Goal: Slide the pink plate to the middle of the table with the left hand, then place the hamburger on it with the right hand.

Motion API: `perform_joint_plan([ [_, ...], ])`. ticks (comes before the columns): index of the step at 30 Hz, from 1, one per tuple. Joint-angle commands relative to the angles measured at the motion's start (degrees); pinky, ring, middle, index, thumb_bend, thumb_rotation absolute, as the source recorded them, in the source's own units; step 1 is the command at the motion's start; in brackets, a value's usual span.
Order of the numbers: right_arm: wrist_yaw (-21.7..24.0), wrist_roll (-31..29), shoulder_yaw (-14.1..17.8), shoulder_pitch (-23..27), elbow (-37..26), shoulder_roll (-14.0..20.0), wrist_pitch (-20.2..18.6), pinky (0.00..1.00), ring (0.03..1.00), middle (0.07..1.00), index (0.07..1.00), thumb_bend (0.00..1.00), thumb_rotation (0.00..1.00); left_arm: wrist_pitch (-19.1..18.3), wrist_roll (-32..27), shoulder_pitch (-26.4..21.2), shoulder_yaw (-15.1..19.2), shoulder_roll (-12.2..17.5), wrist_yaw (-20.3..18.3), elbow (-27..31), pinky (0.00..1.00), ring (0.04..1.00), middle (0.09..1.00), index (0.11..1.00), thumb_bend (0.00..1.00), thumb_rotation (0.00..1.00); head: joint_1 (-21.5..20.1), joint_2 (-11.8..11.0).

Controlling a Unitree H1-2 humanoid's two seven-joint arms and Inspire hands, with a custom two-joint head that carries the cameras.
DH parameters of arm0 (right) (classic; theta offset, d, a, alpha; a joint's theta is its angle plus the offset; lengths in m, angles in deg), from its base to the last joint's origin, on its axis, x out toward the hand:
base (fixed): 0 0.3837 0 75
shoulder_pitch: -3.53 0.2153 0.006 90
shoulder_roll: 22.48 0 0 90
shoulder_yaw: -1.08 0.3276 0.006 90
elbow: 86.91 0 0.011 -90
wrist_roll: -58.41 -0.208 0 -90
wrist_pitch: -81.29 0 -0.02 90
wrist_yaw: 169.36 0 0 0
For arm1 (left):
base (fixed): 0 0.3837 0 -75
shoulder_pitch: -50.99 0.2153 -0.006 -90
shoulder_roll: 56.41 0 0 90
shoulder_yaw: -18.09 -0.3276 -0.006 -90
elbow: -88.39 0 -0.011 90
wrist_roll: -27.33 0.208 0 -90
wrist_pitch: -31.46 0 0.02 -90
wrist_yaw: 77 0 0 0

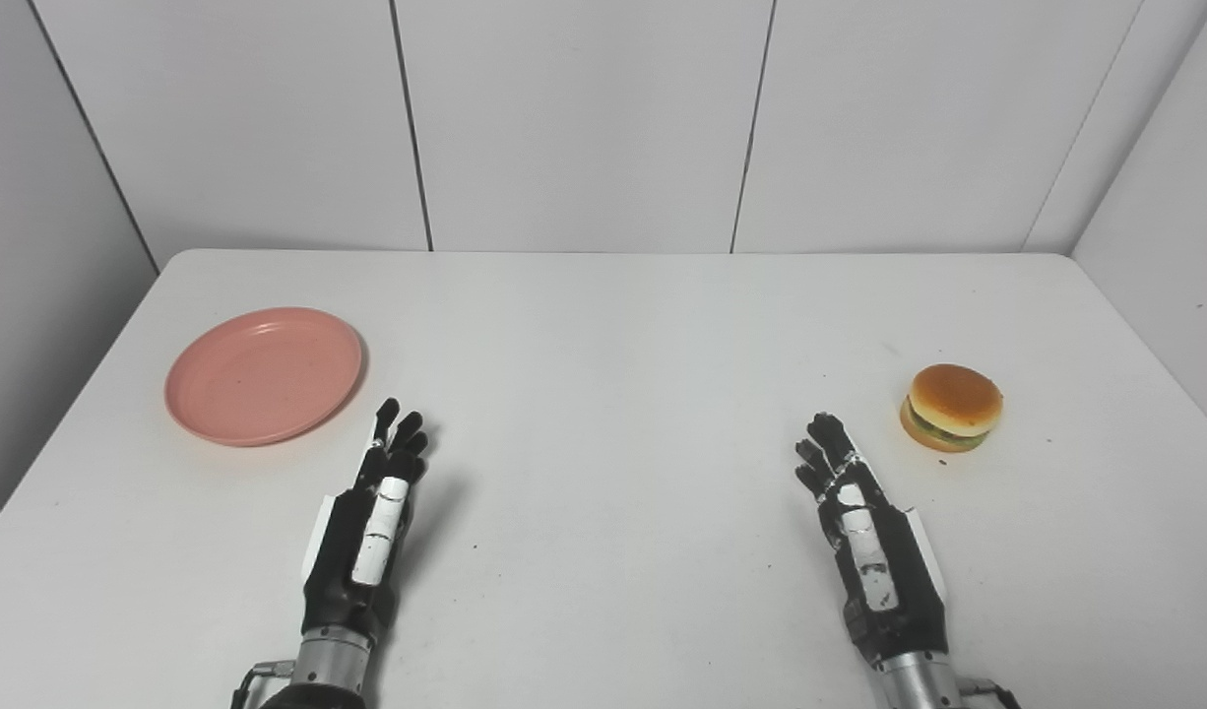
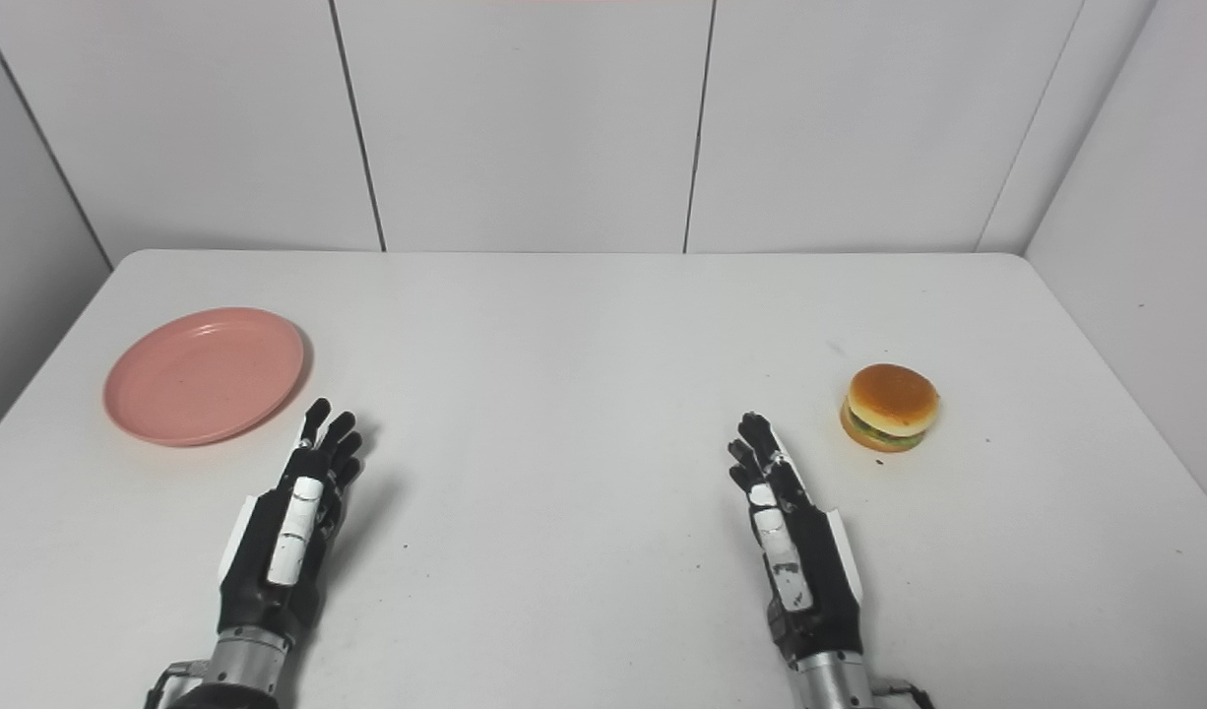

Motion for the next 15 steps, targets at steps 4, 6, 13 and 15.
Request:
perform_joint_plan([
  [4,-0.22,0.08,-0.11,0.60,3.53,0.11,-2.56,0.95,0.930,0.944,0.919,0.79,0.85,0.21,0.11,-1.61,0.32,0.33,-0.40,-4.40,0.99,0.973,0.972,1.000,0.76,0.85,1.43,-1.28],
  [6,-0.14,0.12,0.02,0.68,4.01,0.34,-2.24,0.94,0.926,0.939,0.911,0.80,0.85,0.55,0.34,-1.69,0.10,0.14,-0.38,-4.75,0.99,0.971,0.972,1.000,0.76,0.85,2.59,-2.06],
  [13,1.77,-1.69,1.03,1.22,7.23,1.81,0.27,0.98,0.953,0.956,0.927,0.79,0.87,3.27,1.38,-2.05,-0.78,-1.38,0.42,-7.76,0.99,0.964,0.966,1.000,0.74,0.83,7.49,-5.16],
  [15,2.37,-2.22,1.37,1.38,8.23,2.28,0.97,0.99,0.956,0.959,0.930,0.79,0.87,3.85,1.85,-2.06,-1.18,-1.90,0.82,-8.32,0.99,0.961,0.963,1.000,0.73,0.83,8.78,-6.03],
])
